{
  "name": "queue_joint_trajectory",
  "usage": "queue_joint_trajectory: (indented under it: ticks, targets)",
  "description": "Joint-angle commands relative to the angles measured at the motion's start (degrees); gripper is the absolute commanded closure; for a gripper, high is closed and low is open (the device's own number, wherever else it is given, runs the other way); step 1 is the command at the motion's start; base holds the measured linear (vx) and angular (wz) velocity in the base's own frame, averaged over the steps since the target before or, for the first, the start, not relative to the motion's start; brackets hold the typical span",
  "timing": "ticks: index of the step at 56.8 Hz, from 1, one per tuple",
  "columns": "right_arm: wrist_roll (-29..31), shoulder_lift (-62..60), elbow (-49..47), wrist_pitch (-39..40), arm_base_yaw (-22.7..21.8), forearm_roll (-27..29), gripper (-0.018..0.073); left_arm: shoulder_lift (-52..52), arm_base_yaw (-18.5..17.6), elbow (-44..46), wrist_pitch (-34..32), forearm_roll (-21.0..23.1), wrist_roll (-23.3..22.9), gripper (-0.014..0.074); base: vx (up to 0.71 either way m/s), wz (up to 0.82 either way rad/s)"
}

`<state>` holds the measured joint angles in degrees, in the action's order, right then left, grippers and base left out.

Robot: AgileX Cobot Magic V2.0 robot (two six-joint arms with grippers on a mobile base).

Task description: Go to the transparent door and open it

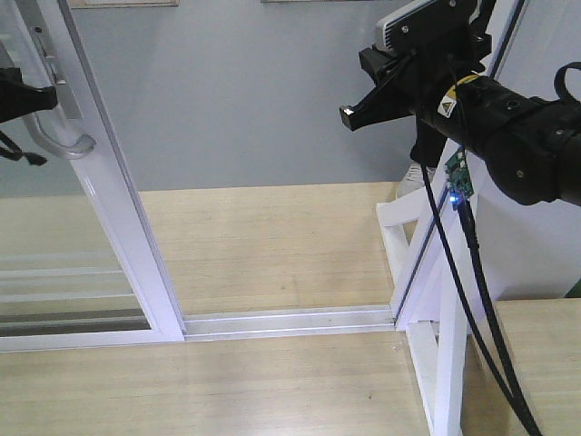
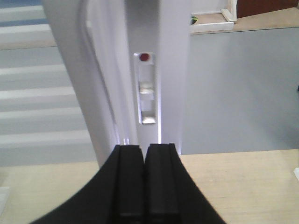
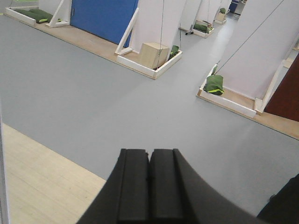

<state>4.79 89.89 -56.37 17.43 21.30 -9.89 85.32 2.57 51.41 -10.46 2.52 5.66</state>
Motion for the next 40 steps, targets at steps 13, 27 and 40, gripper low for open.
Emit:
queue_joint_trajectory:
  ticks: [13,27,40]
  targets:
    - [-1.41,-4.43,-1.61,-0.24,-0.34,4.68,0.0568,-15.68,-0.31,-6.85,-2.13,0.24,-0.04,0.0603,0.0,0.0]
    - [-1.35,-13.1,6.36,-3.15,-0.34,4.72,0.0566,-28.7,-0.31,-14.45,3.05,-0.54,0.02,0.0603,0.0,0.0]
    - [-0.84,-25.73,17.63,-3.7,-0.34,5.06,0.0565,-39.31,-0.31,-18.58,11.68,-0.7,-0.06,0.0603,0.0,0.0]
